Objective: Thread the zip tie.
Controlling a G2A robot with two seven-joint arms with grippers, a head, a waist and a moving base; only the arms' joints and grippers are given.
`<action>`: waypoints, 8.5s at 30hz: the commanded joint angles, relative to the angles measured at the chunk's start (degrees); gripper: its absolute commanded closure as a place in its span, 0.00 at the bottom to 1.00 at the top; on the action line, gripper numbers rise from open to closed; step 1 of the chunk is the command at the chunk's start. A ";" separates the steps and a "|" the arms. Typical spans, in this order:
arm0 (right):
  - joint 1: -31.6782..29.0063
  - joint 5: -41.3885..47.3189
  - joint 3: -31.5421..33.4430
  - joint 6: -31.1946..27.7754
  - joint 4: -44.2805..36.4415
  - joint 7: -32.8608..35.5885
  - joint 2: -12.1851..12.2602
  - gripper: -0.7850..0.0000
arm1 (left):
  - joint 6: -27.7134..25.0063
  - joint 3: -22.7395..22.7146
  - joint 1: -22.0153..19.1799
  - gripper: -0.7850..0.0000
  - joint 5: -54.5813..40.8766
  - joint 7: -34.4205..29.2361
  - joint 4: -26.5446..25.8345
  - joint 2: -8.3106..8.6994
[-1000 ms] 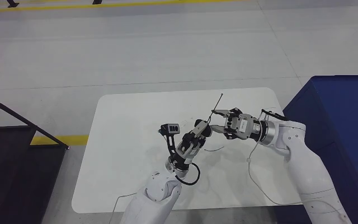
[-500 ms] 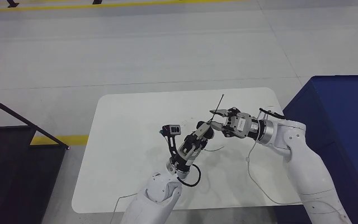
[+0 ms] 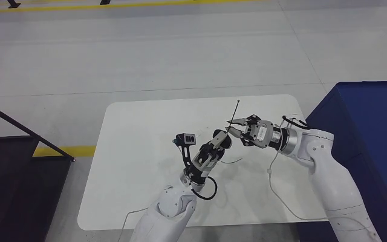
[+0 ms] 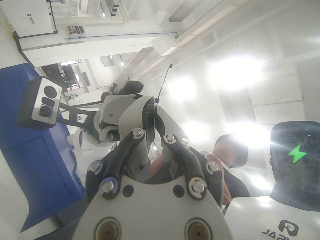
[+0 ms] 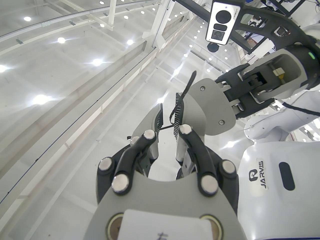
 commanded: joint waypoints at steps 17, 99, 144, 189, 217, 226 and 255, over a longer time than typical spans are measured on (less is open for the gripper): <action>-0.28 -4.99 -0.11 -1.19 0.10 4.50 0.23 1.00 | -0.14 0.35 -0.34 1.00 -0.06 1.07 0.55 -0.31; -4.31 -13.00 0.46 -12.07 -5.44 4.29 0.02 1.00 | 2.05 0.78 1.45 0.64 -6.57 6.71 -2.92 -2.25; -5.10 -14.55 1.38 -12.89 -5.79 5.27 0.01 1.00 | 3.75 1.35 1.40 1.00 -2.88 8.08 -2.27 -3.23; -5.20 -15.72 3.51 -16.47 -6.01 6.34 -0.04 1.00 | 10.83 1.79 2.12 0.99 13.53 5.42 0.39 -1.95; -7.22 2.29 6.89 -2.27 -18.83 7.75 0.28 1.00 | 7.92 -8.76 -2.57 0.00 7.65 24.69 7.98 -2.33; -2.81 25.15 2.31 -2.72 -32.09 -10.52 0.12 1.00 | 6.74 -8.48 -2.05 0.00 6.61 25.44 7.45 -2.60; 8.26 -12.93 -10.69 -5.64 -2.42 -17.55 -0.42 1.00 | 6.32 -15.64 0.01 0.00 10.06 29.68 0.97 -1.75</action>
